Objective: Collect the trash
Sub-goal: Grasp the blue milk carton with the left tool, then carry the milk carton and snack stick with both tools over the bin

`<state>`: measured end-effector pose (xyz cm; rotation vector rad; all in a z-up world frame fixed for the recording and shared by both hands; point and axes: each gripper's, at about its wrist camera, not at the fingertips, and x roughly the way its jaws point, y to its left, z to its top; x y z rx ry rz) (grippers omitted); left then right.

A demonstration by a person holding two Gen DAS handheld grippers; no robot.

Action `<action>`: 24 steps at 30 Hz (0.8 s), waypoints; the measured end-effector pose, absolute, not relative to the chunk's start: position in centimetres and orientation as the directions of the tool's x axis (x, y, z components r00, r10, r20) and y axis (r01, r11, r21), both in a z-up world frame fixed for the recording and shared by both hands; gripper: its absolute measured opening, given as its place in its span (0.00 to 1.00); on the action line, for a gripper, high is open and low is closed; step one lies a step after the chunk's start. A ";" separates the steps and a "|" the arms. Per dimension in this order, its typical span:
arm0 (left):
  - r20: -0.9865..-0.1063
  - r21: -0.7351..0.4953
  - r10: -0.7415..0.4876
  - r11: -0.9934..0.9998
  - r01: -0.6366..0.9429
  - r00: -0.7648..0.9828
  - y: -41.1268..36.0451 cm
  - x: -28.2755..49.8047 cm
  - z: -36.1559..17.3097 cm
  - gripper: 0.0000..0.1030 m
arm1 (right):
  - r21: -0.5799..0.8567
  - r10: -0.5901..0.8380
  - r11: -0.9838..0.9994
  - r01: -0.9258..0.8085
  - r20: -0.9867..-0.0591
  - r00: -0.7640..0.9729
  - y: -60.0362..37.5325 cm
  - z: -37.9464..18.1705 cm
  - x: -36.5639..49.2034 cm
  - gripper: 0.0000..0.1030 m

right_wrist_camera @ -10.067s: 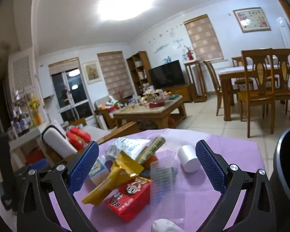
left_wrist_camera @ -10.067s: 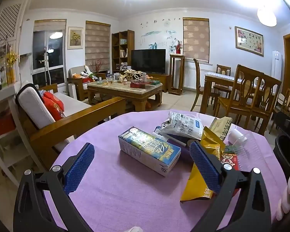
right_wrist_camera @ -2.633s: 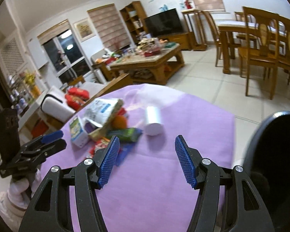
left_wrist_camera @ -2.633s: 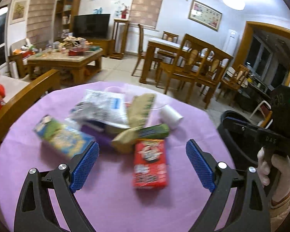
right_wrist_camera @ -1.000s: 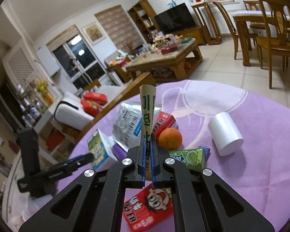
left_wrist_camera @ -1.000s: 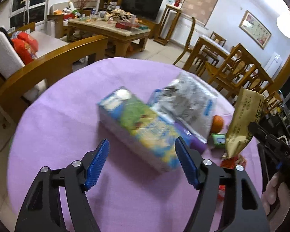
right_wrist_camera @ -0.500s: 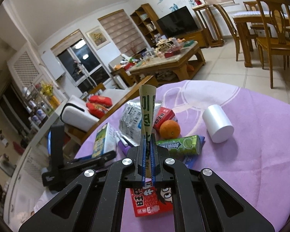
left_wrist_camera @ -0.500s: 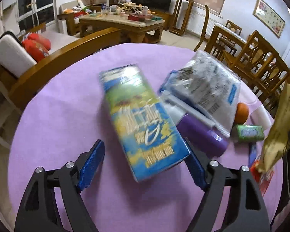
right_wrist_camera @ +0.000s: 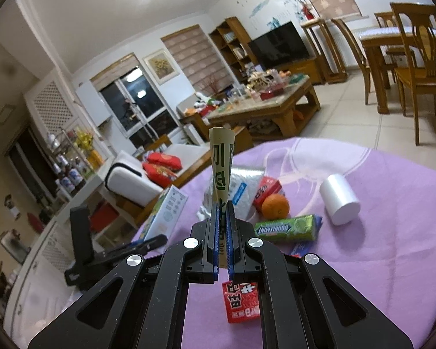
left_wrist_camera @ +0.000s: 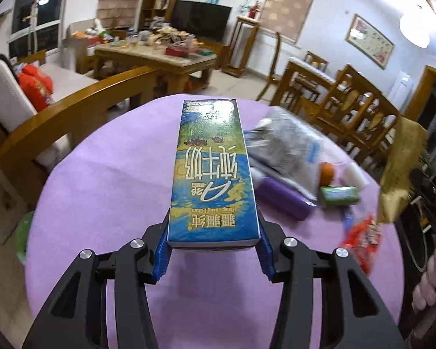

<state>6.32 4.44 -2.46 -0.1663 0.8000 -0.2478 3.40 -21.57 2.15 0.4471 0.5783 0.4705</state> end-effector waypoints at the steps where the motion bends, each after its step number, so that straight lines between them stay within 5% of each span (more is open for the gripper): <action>1: -0.677 -0.244 -0.299 0.953 0.178 0.672 3.8 6.0 -2.1 0.47 | 0.519 0.532 0.804 -0.291 -0.406 0.743 -22.1 2.4 3.2 0.05; 24: -0.594 -0.245 -0.650 0.707 0.663 0.474 -22.8 1.4 0.5 0.47 | 0.483 0.184 0.874 0.050 -0.424 0.887 -47.0 1.3 -9.6 0.05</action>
